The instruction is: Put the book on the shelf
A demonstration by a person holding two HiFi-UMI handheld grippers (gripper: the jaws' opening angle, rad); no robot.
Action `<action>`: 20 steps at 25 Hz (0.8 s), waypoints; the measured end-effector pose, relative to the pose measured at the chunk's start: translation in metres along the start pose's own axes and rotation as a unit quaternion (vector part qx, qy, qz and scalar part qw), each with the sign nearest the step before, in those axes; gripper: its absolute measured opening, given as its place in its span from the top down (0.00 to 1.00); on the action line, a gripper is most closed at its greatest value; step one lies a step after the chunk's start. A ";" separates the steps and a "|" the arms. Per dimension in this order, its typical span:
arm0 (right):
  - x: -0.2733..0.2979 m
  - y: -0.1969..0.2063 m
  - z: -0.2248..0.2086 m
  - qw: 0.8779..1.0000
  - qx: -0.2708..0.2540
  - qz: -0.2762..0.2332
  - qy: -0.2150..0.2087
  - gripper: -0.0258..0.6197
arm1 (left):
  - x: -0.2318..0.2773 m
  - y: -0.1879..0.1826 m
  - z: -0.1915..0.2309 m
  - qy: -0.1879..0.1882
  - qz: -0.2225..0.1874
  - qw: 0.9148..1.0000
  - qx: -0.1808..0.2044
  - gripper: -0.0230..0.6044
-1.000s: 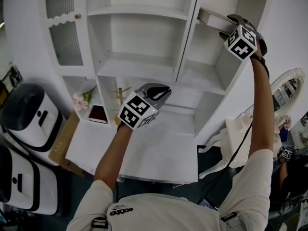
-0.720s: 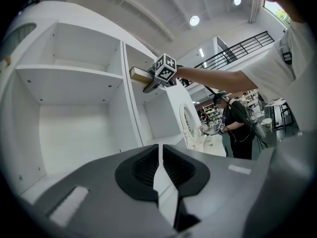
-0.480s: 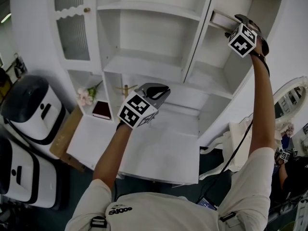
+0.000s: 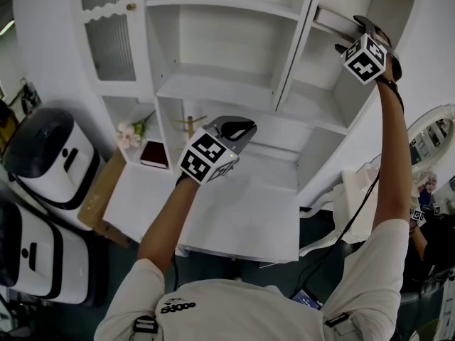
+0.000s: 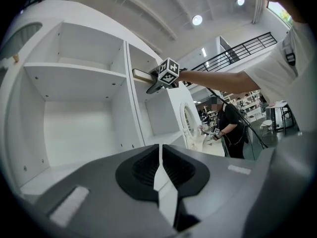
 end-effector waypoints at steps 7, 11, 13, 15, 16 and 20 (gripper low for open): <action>-0.063 -0.001 0.005 0.996 0.032 -0.028 0.083 0.26 | -0.023 0.010 -0.004 0.001 -0.011 1.000 -0.013 0.91; -0.097 0.015 0.025 0.991 0.102 -0.031 0.086 0.26 | -0.040 0.018 -0.019 0.023 -0.015 0.999 -0.021 0.91; -0.119 0.020 0.040 0.986 0.136 -0.036 0.092 0.27 | -0.048 0.023 -0.025 0.032 -0.015 0.999 -0.025 0.91; -0.143 0.024 0.062 0.980 0.172 -0.045 0.093 0.27 | -0.056 0.026 -0.030 0.040 -0.019 0.998 -0.032 0.92; -0.155 0.026 0.074 0.976 0.192 -0.052 0.092 0.29 | -0.060 0.027 -0.034 0.043 -0.021 0.998 -0.034 0.92; -0.189 0.016 0.122 0.954 0.272 -0.091 0.085 0.41 | -0.078 0.027 -0.034 0.036 -0.033 0.998 -0.035 0.93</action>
Point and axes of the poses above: the fingertips, and each gripper's own axes: x forward along the fingers, z to its left, y out of its underside, the point moved 4 cm from there along -x, backward along the fingers, and after that the axes turned 13 degrees about -y, right-handed, at the moved point
